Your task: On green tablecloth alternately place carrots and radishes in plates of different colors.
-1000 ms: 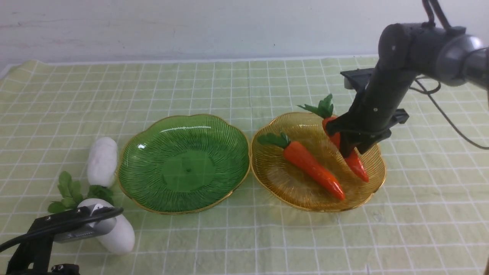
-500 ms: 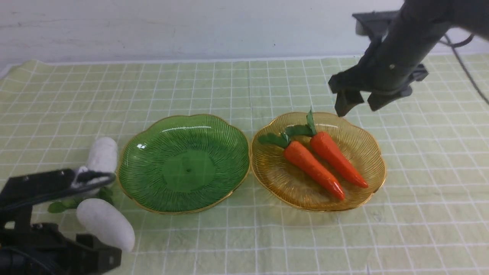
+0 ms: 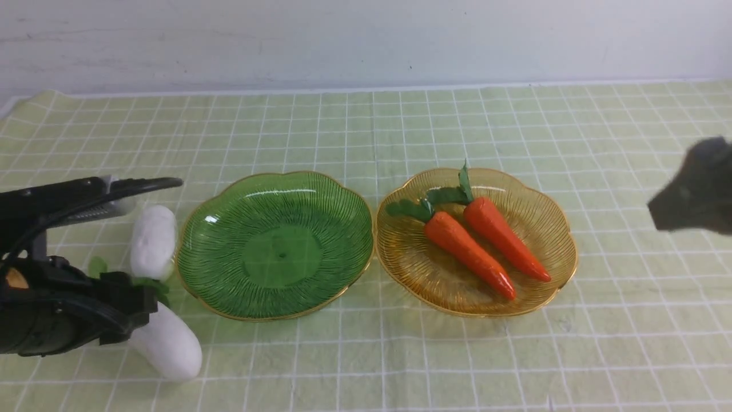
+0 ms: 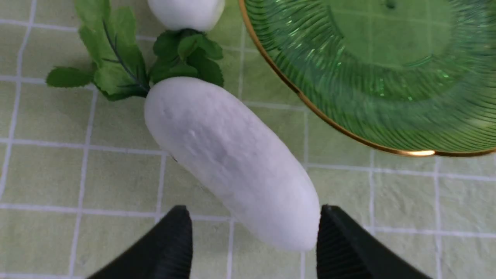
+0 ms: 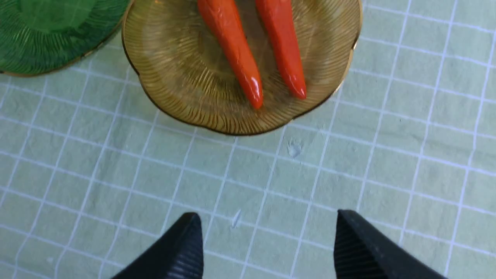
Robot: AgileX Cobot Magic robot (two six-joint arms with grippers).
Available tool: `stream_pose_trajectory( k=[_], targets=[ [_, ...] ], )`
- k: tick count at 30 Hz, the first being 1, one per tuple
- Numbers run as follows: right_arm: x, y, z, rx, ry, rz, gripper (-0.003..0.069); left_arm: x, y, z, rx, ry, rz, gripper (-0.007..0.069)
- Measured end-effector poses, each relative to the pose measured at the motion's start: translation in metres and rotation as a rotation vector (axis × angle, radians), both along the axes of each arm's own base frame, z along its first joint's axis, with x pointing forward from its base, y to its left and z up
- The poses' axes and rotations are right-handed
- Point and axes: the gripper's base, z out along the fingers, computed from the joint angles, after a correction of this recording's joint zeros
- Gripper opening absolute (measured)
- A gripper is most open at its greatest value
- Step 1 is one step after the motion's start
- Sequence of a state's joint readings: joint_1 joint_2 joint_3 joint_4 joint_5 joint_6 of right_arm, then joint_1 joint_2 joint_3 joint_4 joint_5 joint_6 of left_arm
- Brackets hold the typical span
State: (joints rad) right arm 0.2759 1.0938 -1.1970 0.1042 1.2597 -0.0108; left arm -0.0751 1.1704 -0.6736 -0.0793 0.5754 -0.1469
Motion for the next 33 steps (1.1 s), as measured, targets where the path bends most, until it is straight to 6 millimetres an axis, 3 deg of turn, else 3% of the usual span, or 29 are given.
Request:
stream_pose_trajectory(
  k=[5, 10, 19, 28, 33],
  targets=[
    [-0.041, -0.012, -0.009, 0.000, -0.031, -0.001, 0.0413, 0.022, -0.001, -0.024, -0.026, 0.026, 0.050, 0.0395],
    [-0.060, -0.018, -0.017, 0.001, -0.041, -0.001, 0.0411, 0.037, -0.003, -0.045, -0.108, 0.066, 0.165, 0.0431],
    [-0.061, -0.018, -0.018, 0.004, -0.037, -0.001, 0.0411, 0.046, -0.004, -0.063, -0.131, 0.108, 0.216, 0.0541],
    [-0.060, -0.018, -0.018, 0.003, -0.036, -0.001, 0.0411, 0.046, -0.004, -0.076, -0.118, 0.184, 0.214, 0.0538],
    [-0.060, -0.018, -0.018, 0.003, -0.036, -0.001, 0.0411, 0.042, -0.003, -0.076, -0.075, 0.260, 0.182, 0.0433]
  ],
)
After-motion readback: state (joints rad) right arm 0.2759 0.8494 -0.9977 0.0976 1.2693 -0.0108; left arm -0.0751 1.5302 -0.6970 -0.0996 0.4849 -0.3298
